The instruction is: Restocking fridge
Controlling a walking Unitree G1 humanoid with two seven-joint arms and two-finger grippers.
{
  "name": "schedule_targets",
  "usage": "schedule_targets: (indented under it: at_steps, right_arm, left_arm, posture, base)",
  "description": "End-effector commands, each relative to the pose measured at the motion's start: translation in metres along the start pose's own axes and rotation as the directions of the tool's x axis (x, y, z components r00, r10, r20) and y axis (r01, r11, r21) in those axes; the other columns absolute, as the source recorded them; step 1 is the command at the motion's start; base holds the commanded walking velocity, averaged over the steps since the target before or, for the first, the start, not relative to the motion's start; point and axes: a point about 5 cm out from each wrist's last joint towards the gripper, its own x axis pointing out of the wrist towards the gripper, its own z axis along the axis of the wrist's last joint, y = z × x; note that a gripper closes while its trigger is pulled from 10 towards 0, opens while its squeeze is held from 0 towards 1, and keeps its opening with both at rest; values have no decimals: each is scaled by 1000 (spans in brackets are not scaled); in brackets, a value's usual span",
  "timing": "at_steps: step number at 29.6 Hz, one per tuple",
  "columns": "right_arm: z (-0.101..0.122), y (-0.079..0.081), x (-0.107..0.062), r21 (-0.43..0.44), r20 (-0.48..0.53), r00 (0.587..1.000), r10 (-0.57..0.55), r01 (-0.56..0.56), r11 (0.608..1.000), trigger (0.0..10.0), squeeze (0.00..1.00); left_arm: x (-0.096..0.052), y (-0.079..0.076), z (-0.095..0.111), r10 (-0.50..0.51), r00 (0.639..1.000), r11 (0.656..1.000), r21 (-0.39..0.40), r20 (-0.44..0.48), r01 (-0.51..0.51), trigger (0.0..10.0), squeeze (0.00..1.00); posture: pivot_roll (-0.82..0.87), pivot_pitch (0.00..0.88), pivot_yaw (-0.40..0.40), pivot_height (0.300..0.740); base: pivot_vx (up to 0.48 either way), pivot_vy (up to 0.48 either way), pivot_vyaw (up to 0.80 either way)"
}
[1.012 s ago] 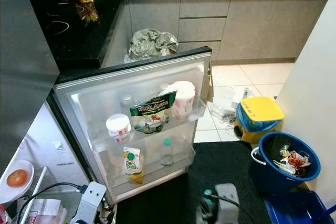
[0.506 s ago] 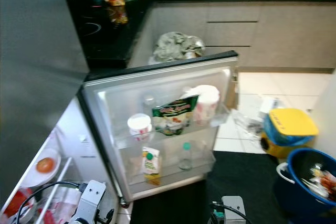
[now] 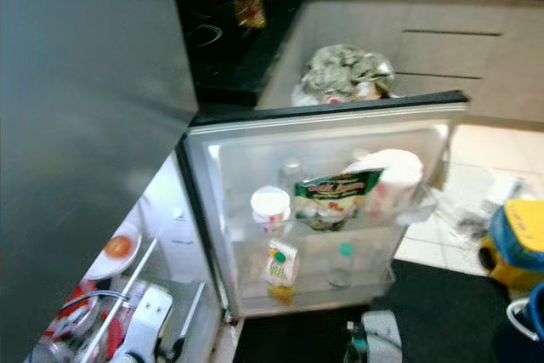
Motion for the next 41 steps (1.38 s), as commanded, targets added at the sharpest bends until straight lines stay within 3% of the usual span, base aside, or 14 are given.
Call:
schedule_targets:
  at_steps: [1, 14, 41]
  right_arm:
    - [-2, 4, -1, 16, 18, 1000, 3, -3, 1000, 10000, 0]
    - [3, 0, 0, 10, 33, 999, -20, 19, 1000, 10000, 0]
    - [9, 3, 3, -26, 55, 998, -2, 3, 1000, 10000, 0]
  left_arm:
    - [-2, 1, -7, -4, 1000, 1000, 5, -31, 4, 10000, 0]
    - [-1, -1, -4, -17, 1000, 1000, 26, -25, 17, 10000, 0]
    - [1, 1, -1, 1, 1000, 1000, -4, -23, -1, 10000, 0]
  posture:
    - [-82, 66, 31, 740]
    - [-84, 68, 32, 740]
    - [-95, 49, 37, 740]
  base:
    - [0, 0, 450]
    - [0, 0, 0]
    - [0, -344, 0]
